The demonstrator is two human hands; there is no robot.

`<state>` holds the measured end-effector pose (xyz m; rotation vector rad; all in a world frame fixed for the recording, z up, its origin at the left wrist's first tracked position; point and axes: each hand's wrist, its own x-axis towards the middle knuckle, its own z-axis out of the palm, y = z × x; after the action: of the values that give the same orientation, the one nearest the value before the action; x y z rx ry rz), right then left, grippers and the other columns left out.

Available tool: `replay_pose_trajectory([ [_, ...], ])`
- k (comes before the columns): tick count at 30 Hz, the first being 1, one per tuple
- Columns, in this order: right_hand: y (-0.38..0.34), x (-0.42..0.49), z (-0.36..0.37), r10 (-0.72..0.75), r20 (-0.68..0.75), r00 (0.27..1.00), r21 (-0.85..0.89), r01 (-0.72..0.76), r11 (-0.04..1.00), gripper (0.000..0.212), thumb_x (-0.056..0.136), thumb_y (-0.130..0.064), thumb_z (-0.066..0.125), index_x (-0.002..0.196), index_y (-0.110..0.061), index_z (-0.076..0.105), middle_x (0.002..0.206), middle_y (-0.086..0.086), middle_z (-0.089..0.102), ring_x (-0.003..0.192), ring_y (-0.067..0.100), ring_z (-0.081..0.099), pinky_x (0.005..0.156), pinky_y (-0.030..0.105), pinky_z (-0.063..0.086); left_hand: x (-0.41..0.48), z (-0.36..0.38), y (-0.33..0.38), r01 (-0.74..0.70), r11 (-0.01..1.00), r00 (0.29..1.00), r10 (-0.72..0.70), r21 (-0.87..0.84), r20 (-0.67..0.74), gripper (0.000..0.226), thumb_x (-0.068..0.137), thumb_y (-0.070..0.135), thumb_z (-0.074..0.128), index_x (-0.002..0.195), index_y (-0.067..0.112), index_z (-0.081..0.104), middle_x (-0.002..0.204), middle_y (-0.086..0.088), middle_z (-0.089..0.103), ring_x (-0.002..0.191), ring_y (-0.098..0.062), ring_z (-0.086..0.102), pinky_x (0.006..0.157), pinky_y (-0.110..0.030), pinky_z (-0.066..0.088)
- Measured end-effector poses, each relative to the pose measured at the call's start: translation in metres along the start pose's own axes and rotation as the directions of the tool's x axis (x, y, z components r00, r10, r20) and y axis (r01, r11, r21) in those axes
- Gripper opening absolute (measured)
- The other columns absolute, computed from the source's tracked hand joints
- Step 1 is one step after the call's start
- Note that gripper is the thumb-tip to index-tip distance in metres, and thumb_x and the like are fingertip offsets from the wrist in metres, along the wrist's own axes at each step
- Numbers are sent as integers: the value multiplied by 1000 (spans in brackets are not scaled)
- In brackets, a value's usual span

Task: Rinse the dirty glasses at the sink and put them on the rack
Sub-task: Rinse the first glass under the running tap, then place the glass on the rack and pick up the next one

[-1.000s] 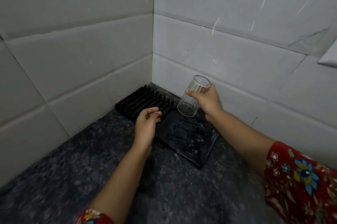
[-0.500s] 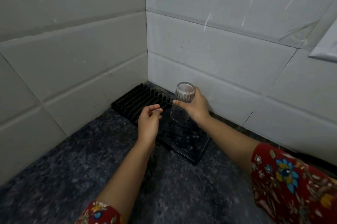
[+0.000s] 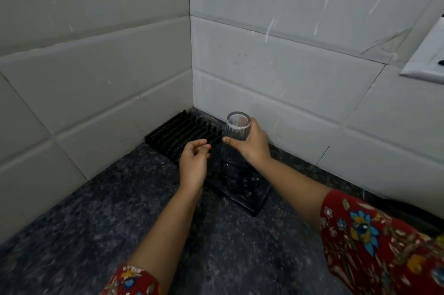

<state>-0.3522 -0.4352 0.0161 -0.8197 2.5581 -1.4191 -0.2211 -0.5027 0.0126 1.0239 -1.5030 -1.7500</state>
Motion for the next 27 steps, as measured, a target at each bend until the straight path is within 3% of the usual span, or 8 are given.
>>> replay_pose_trajectory([
  [3, -7, -5, -11, 64, 76, 995, 32, -66, 997, 92, 58, -42, 86, 133, -13, 40, 128, 8, 56, 116, 24, 54, 97, 41, 47, -7, 2, 9, -46, 999, 998, 46, -12, -30, 12, 93, 14, 56, 103, 20, 59, 99, 0, 64, 94, -18, 61, 87, -30, 50],
  [5, -17, -13, -28, 137, 91, 986, 121, -148, 982, 92, 64, -39, 84, 138, -15, 35, 127, 5, 53, 115, 21, 53, 98, 40, 46, -18, 6, 23, -101, 995, 994, 100, -18, -42, 13, 94, 12, 55, 104, 19, 58, 98, 1, 64, 99, -20, 62, 93, -34, 49],
  [7, -31, -26, -56, 197, 50, 979, 253, -203, 946, 69, 74, -27, 78, 132, -16, 42, 114, 2, 57, 105, 20, 56, 90, 34, 48, -36, 14, 42, -161, 986, 987, 160, -42, -32, 13, 94, 8, 53, 103, 16, 57, 97, -1, 64, 99, -22, 62, 94, -35, 48],
  [10, -58, -61, -119, 230, 13, 973, 488, -207, 848, 24, 84, -13, 66, 106, -18, 59, 96, 4, 63, 81, 16, 59, 69, 25, 46, -80, 37, 74, -216, 971, 975, 220, -102, 38, 14, 93, 6, 53, 102, 16, 58, 101, -6, 66, 98, -21, 62, 84, -27, 48],
  [12, -71, -92, -167, 245, 33, 969, 591, -217, 777, 11, 87, -12, 60, 93, -20, 64, 90, 2, 65, 74, 13, 58, 65, 22, 45, -117, 58, 92, -222, 965, 963, 239, -138, 123, 16, 94, 8, 52, 107, 14, 59, 103, -4, 67, 94, -16, 62, 77, -21, 46],
  [19, -51, -216, -310, 317, -38, 948, 694, -204, 691, 11, 90, -19, 57, 92, -19, 68, 86, -3, 70, 79, 15, 64, 69, 24, 50, -269, 129, 111, -102, 981, 896, 164, -168, 413, 19, 95, 17, 53, 113, 19, 60, 106, 4, 71, 96, -12, 66, 85, -29, 47],
  [24, -4, -297, -378, 380, -53, 923, 711, -232, 664, 12, 92, -19, 55, 90, -20, 67, 85, -3, 69, 76, 13, 63, 65, 23, 47, -372, 162, 91, -75, 985, 863, 142, -156, 485, 21, 95, 15, 53, 114, 16, 61, 106, 0, 71, 95, -14, 67, 82, -28, 49],
  [27, 24, -341, -407, 404, -22, 914, 717, -267, 644, 13, 92, -17, 54, 89, -18, 67, 79, -3, 67, 69, 11, 61, 63, 23, 45, -428, 176, 67, -47, 988, 862, 114, -147, 494, 18, 94, 12, 54, 111, 14, 61, 103, -2, 70, 88, -13, 65, 73, -21, 48],
])
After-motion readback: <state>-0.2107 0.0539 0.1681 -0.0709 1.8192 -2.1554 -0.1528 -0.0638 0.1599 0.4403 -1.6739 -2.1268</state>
